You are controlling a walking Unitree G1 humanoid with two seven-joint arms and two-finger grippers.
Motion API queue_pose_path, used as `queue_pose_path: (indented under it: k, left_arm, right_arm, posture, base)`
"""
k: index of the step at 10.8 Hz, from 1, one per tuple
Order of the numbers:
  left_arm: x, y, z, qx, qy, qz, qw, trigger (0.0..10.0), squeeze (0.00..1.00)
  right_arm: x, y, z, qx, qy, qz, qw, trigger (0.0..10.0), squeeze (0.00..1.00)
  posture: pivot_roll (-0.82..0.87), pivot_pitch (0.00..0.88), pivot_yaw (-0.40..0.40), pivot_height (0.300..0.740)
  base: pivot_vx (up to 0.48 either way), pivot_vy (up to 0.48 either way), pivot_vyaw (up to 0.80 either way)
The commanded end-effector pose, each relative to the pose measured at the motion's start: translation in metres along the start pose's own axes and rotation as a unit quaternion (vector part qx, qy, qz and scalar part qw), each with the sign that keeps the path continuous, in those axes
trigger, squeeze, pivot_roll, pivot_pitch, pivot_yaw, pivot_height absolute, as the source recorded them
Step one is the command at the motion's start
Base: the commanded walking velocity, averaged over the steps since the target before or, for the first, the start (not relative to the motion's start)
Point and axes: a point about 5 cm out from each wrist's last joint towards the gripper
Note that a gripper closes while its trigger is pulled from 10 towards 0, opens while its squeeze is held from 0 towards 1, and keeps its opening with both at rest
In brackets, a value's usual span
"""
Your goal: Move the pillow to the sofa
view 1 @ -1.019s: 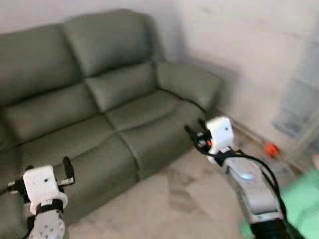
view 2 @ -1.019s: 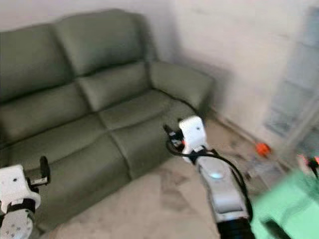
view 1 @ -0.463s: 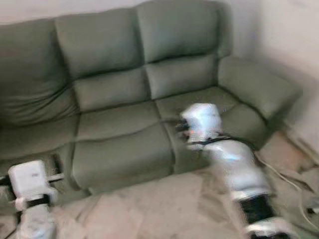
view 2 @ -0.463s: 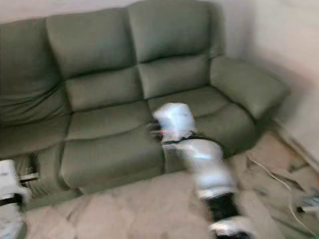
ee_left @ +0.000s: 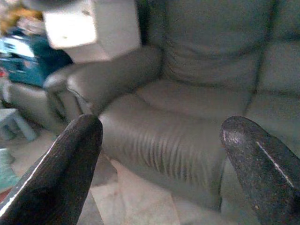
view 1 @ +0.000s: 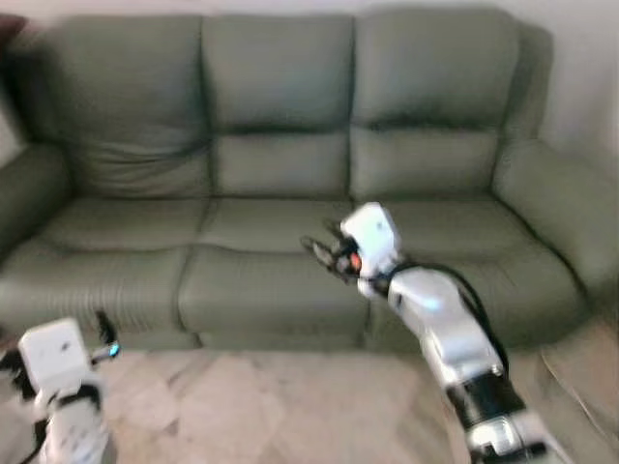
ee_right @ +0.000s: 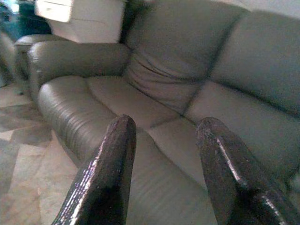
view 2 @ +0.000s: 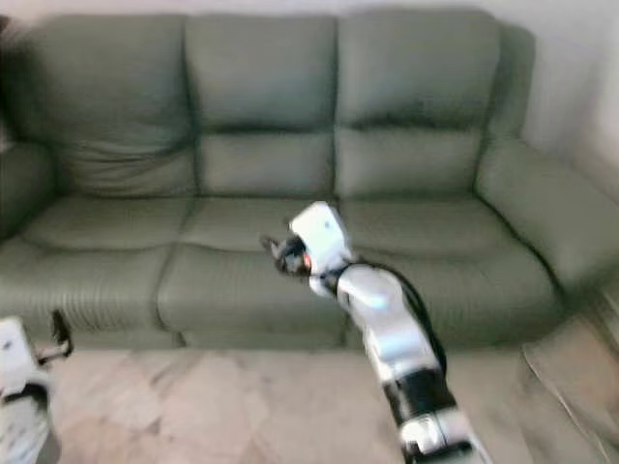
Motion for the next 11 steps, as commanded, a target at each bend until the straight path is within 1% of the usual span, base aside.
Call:
queue_pose_path:
  k: [1, 2, 3, 4, 5, 6, 7, 8, 9, 10, 11]
  left_arm:
    - [-0.004, -0.002, 0.000, 0.004, -0.002, 0.013, 1.000, 10.0, 0.00]
    - [-0.005, -0.002, 0.001, 0.006, 0.001, 0.024, 1.000, 10.0, 0.00]
    - [-0.002, -0.004, 0.002, 0.010, -0.005, 0.020, 1.000, 10.0, 0.00]
    - [-0.001, -0.006, 0.002, 0.012, -0.004, 0.022, 1.000, 10.0, 0.00]
    - [0.000, -0.009, 0.000, 0.007, 0.000, 0.013, 1.000, 10.0, 0.00]
    - [0.002, -0.010, -0.001, 0.002, 0.002, -0.001, 1.000, 10.0, 0.00]
    - [0.004, -0.006, -0.002, -0.001, -0.007, -0.011, 1.000, 10.0, 0.00]
    - [0.009, -0.002, -0.002, -0.003, -0.016, -0.025, 1.000, 10.0, 0.00]
    - [0.018, 0.002, 0.001, 0.003, -0.018, -0.038, 0.999, 10.0, 0.00]
    - [0.023, 0.002, 0.001, 0.006, -0.020, -0.041, 0.999, 10.0, 0.00]
    - [0.026, 0.002, -0.001, 0.002, -0.027, -0.046, 0.999, 10.0, 0.00]
  right_arm:
    - [0.005, 0.000, -0.004, -0.009, 0.005, -0.010, 1.000, 10.0, 0.00]
    - [0.002, 0.002, -0.003, -0.010, 0.025, -0.019, 0.999, 10.0, 0.00]
    - [-0.009, 0.002, -0.003, 0.011, 0.021, -0.014, 1.000, 10.0, 0.00]
    - [-0.016, 0.002, -0.006, 0.016, 0.029, -0.034, 0.999, 10.0, 0.00]
    - [-0.018, 0.004, -0.010, 0.012, 0.055, -0.078, 0.995, 10.0, 0.00]
    - [-0.016, 0.003, -0.013, 0.010, 0.051, -0.128, 0.990, 10.0, 0.00]
    - [-0.007, 0.000, -0.022, -0.009, 0.061, -0.170, 0.984, 10.0, 0.00]
    - [0.000, -0.001, -0.030, -0.028, 0.074, -0.190, 0.979, 10.0, 0.00]
    - [0.004, -0.003, -0.032, -0.034, 0.065, -0.186, 0.980, 10.0, 0.00]
    - [0.004, -0.003, -0.034, -0.038, 0.055, -0.178, 0.982, 10.0, 0.00]
    - [0.000, -0.003, -0.039, -0.042, 0.067, -0.163, 0.984, 10.0, 0.00]
  posture:
    - [-0.08, 0.000, -0.006, 0.740]
    - [-0.08, 0.000, 0.003, 0.740]
    - [-0.07, 0.000, 0.029, 0.740]
    - [-0.07, 0.000, 0.041, 0.740]
    - [-0.07, 0.000, 0.066, 0.740]
    - [-0.07, 0.000, 0.077, 0.740]
    - [-0.08, 0.000, 0.078, 0.740]
    - [-0.09, 0.000, 0.071, 0.740]
    - [-0.10, 0.000, 0.061, 0.740]
    - [-0.10, 0.000, 0.047, 0.740]
    - [-0.10, 0.000, 0.039, 0.740]
  base:
    - [0.000, 0.000, 0.77]
    - [0.000, 0.000, 0.77]
    - [0.000, 0.000, 0.77]
    - [0.000, 0.000, 0.69]
    - [0.000, 0.000, 0.68]
    - [0.000, 0.000, 0.67]
    - [0.000, 0.000, 0.67]
    - [0.000, 0.000, 0.62]
    - [0.000, 0.000, 0.57]
    - [0.000, 0.000, 0.49]
    - [0.000, 0.000, 0.00]
Point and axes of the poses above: a point about 5 cm out from each wrist's last joint towards the gripper, its own y axis pointing out of the wrist towards the gripper, its own z axis along the axis of the wrist's last joint, x = y × z, and after that the axes turned 10 degrees about -y, right-handed
